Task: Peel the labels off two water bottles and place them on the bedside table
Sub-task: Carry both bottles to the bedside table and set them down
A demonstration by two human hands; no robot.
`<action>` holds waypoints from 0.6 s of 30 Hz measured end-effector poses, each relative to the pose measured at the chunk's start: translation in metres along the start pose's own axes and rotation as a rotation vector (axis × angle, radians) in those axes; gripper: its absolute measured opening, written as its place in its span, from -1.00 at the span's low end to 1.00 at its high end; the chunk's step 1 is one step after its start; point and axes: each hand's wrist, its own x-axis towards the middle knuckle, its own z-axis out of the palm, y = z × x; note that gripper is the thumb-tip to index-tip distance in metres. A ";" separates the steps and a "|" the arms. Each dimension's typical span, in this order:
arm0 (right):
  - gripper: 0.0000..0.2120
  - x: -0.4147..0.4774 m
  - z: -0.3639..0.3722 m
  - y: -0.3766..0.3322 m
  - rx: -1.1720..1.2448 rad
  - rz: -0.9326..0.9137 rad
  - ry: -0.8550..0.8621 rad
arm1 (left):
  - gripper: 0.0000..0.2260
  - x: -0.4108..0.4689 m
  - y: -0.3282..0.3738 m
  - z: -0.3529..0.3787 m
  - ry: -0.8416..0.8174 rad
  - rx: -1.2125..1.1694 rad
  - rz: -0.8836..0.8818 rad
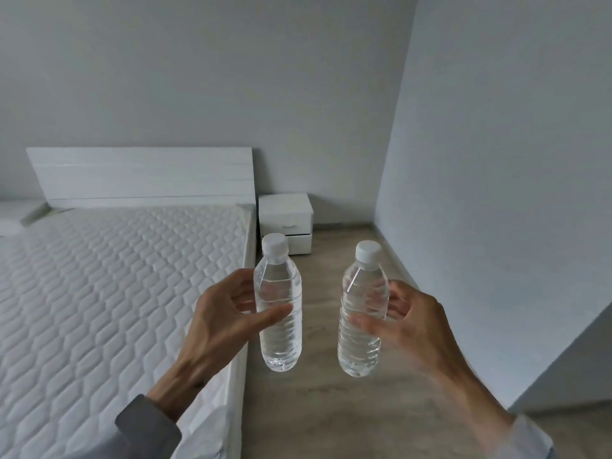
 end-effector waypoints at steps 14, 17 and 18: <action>-0.56 0.325 -0.090 0.073 -0.022 -0.077 0.022 | -0.57 0.305 -0.043 0.123 0.063 -0.019 0.039; -0.55 0.413 -0.092 0.082 -0.040 -0.081 0.014 | -0.58 0.390 -0.064 0.135 0.081 -0.023 0.028; -0.55 0.442 -0.092 0.083 -0.048 -0.090 0.018 | -0.59 0.418 -0.070 0.137 0.081 -0.022 0.022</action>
